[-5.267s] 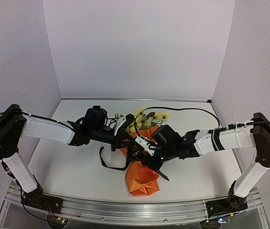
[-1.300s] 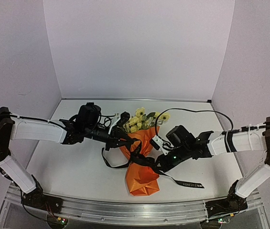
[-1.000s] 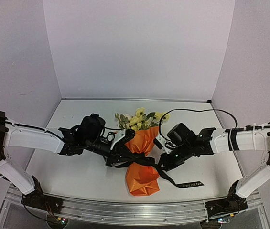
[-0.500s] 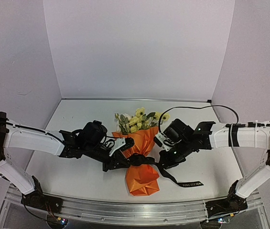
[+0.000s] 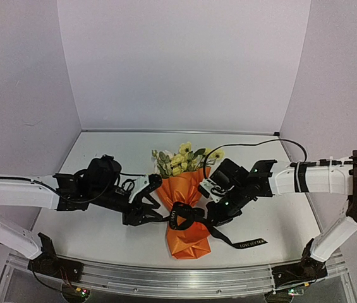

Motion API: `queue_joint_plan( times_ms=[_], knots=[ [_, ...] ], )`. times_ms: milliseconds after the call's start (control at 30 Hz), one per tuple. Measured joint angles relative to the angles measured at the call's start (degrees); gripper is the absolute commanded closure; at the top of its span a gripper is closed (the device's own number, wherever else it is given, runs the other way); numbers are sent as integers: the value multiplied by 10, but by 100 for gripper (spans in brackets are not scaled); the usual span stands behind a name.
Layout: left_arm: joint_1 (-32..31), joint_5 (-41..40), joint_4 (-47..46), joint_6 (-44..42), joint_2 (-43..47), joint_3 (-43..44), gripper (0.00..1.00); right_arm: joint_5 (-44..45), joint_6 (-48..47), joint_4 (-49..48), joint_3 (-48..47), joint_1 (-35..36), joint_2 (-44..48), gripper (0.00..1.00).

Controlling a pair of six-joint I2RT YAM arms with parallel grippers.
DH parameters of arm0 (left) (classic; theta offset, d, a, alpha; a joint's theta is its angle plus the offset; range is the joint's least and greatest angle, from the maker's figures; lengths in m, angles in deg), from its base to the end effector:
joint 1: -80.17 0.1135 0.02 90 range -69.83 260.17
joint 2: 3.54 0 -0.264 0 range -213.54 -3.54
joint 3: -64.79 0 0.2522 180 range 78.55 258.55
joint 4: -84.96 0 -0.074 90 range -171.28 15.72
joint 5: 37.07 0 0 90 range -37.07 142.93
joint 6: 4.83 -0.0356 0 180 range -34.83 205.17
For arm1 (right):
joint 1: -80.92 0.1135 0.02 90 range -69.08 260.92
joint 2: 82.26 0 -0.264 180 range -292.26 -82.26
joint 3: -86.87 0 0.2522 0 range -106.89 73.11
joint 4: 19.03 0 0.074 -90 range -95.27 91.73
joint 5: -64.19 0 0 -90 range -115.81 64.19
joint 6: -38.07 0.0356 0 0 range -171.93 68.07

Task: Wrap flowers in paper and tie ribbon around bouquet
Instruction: Cross the half-tied ribbon over the folded bouquet.

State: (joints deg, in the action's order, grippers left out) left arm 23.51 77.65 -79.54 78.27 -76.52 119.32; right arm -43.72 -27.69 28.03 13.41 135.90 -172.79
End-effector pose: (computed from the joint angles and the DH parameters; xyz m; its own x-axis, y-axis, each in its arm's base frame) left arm 0.1361 -0.2339 0.2267 -0.1906 0.4883 -0.8516 0.9795 0.1519 -0.1322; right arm 0.1693 0.2606 0.2064 -0.8224 -0.4928 -0.2843 -0.5688 0.7002 0.4314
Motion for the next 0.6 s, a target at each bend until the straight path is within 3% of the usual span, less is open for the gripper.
queue_joint_plan(
  times_ms=[200,600],
  knots=[
    [11,-14,-22,-5,52,4,51,-7,0,0,-21,6,-20,100],
    [10,14,-18,-38,-130,130,54,-21,37,-40,-34,10,-48,100]
  ],
)
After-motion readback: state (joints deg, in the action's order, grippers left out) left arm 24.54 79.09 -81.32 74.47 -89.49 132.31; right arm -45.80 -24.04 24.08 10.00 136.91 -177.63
